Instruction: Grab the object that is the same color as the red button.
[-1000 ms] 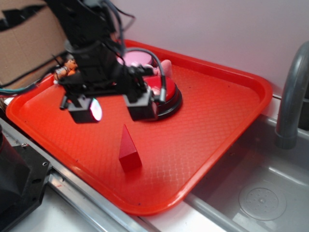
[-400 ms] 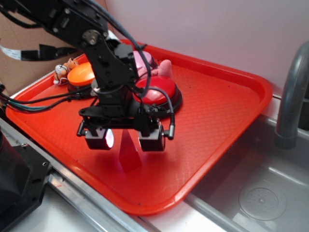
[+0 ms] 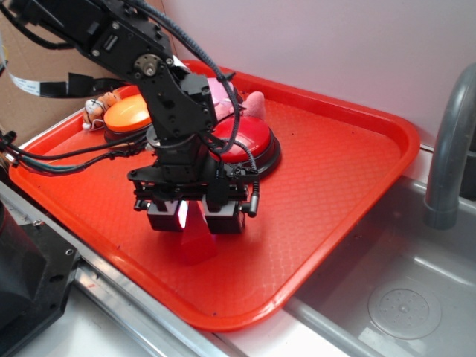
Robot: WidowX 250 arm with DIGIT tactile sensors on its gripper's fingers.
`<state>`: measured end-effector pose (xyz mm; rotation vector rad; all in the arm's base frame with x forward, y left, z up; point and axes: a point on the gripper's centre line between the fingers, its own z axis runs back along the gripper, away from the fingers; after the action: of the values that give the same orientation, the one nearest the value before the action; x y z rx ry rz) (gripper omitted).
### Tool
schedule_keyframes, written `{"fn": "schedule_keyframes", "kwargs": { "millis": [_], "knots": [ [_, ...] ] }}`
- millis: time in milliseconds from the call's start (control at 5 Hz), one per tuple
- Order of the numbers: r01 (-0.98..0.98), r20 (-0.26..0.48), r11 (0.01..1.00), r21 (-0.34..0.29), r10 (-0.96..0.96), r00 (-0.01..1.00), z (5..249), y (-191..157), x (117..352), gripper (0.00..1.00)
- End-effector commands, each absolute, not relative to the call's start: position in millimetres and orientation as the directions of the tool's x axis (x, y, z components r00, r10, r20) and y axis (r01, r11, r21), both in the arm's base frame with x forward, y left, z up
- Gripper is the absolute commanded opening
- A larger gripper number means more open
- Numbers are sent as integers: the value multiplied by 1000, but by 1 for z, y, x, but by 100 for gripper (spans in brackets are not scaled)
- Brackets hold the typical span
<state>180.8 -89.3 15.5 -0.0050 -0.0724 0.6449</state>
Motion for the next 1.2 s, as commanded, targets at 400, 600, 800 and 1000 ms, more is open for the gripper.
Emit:
{"fn": "schedule_keyframes", "kwargs": {
  "millis": [400,600,800,1000],
  "knots": [
    [-343,61,939,-13,343,937,101,-55,206,0],
    [-257,68,967,-1,256,964,137,-35,208,0],
    [-219,123,976,4,217,968,177,-5,208,0],
    [-205,156,978,-29,207,966,199,18,207,0]
  ]
}}
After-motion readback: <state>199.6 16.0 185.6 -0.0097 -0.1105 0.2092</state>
